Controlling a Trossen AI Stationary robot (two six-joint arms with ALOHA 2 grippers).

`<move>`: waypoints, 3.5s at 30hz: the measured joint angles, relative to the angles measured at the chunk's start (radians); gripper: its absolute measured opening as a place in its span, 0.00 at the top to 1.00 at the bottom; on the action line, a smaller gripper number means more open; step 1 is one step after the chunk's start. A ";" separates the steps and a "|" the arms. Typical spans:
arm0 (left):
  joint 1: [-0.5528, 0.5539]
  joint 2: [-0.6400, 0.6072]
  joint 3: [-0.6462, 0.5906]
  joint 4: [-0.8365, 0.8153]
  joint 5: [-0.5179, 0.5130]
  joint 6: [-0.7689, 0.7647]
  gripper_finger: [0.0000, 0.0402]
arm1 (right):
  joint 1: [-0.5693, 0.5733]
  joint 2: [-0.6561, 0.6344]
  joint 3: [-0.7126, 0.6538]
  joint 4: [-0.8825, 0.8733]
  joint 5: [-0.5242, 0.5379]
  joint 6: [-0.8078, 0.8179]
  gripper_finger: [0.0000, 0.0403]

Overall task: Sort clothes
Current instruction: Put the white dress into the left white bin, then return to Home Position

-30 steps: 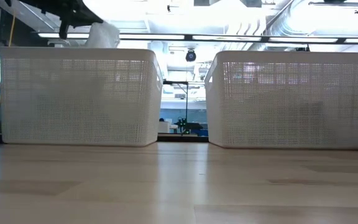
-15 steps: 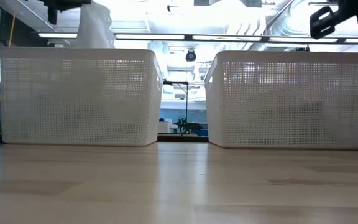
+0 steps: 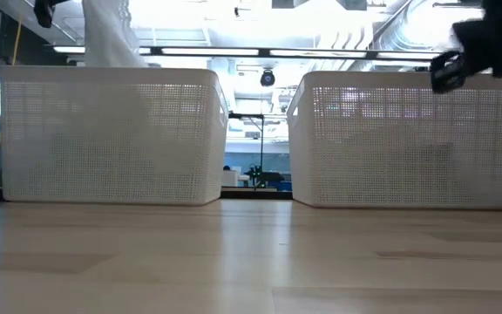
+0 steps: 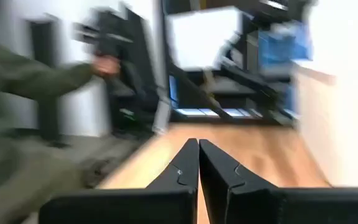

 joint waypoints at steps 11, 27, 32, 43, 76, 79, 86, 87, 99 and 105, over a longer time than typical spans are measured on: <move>-0.011 -0.224 -0.264 0.179 0.349 -0.026 0.99 | -0.091 0.000 0.000 -0.020 0.062 0.131 1.00; 0.050 0.376 -0.185 0.191 -0.434 0.127 0.99 | -0.095 0.001 0.000 -0.021 0.186 0.195 1.00; 0.055 0.626 -0.033 0.108 -0.483 0.241 0.87 | -0.095 0.001 0.000 -0.044 0.185 0.236 1.00; 0.068 0.843 0.445 -0.427 -0.565 0.246 0.48 | -0.096 0.001 0.000 -0.058 0.202 0.242 1.00; -0.191 0.729 0.395 -0.316 -0.229 0.029 0.79 | -0.096 0.001 0.000 -0.058 0.204 0.243 1.00; -0.364 0.617 0.357 -0.180 -0.191 -0.040 0.79 | -0.096 0.001 0.000 -0.058 0.204 0.243 1.00; -0.857 0.541 0.101 0.430 -0.225 0.057 0.79 | -0.096 0.001 0.000 -0.057 0.204 0.237 1.00; -0.903 0.550 0.059 0.482 -0.236 0.087 0.79 | -0.096 0.001 0.000 -0.057 0.204 0.238 1.00; -0.990 0.367 -0.321 0.676 -0.270 0.141 0.82 | -0.096 0.001 0.000 -0.057 0.226 0.269 1.00; -0.943 0.070 -0.487 0.680 -0.269 0.084 0.86 | -0.096 0.001 0.000 -0.057 0.228 0.271 1.00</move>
